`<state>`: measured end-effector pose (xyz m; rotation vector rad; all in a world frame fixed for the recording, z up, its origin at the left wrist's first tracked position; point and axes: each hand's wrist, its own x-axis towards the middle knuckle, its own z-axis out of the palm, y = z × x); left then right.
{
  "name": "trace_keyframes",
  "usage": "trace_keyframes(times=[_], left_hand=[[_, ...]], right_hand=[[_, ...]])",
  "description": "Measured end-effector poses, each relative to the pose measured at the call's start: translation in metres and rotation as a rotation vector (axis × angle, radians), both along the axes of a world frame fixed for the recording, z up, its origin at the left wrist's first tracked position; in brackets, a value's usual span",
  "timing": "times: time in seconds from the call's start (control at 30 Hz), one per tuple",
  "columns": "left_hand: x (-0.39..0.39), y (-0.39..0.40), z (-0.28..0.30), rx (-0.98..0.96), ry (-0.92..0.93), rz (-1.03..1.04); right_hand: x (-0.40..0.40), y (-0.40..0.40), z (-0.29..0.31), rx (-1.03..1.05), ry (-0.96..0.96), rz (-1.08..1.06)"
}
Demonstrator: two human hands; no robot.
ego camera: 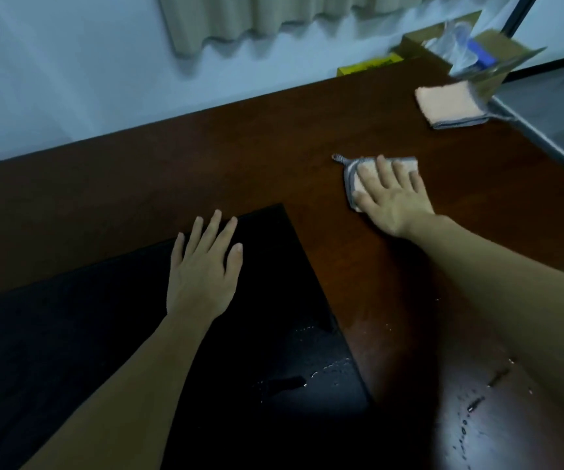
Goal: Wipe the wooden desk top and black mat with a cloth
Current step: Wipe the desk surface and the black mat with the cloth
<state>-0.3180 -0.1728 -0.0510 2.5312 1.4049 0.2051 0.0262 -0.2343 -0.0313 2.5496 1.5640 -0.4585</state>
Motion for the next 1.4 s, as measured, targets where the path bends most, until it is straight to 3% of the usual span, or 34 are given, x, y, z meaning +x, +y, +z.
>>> trace_keyframes(times=[0.1,0.3,0.43,0.53,0.63,0.73,0.83,0.97,1.13,1.27,1.33,1.4], left_hand=[[0.001,-0.005,0.003,0.056,-0.039,-0.03],[0.028,-0.016,0.018,0.077,-0.058,-0.044],[0.087,-0.028,0.023,0.003,-0.152,-0.11],[0.129,-0.03,0.015,-0.068,-0.154,-0.134],[0.141,-0.03,0.009,-0.097,-0.115,-0.1],[0.145,-0.029,0.002,-0.072,-0.043,-0.1],[0.146,-0.031,0.005,-0.077,-0.026,-0.092],[0.149,-0.033,0.009,-0.105,0.018,-0.062],[0.151,-0.033,0.011,-0.11,0.032,-0.048],[0.151,-0.034,0.011,-0.102,0.027,-0.038],[0.151,-0.033,0.011,-0.105,0.036,-0.033],[0.151,-0.033,0.012,-0.103,0.032,-0.035]], right_hand=[[-0.029,0.003,0.0,0.006,0.002,-0.006],[-0.097,-0.093,-0.001,0.069,0.04,0.467],[-0.067,-0.132,0.004,0.046,0.085,0.668],[-0.016,-0.117,0.0,0.057,0.021,0.599],[0.03,-0.078,0.0,0.063,-0.088,0.331],[0.067,-0.03,-0.001,0.02,-0.035,0.124],[0.07,-0.009,0.001,0.015,0.013,0.074],[0.046,-0.044,0.001,0.043,0.055,0.212],[0.016,-0.137,-0.005,0.098,0.069,0.578],[0.047,-0.151,-0.007,0.095,0.007,0.808],[0.073,-0.12,-0.007,0.082,-0.004,0.752],[0.095,-0.078,-0.007,0.076,-0.008,0.561]])
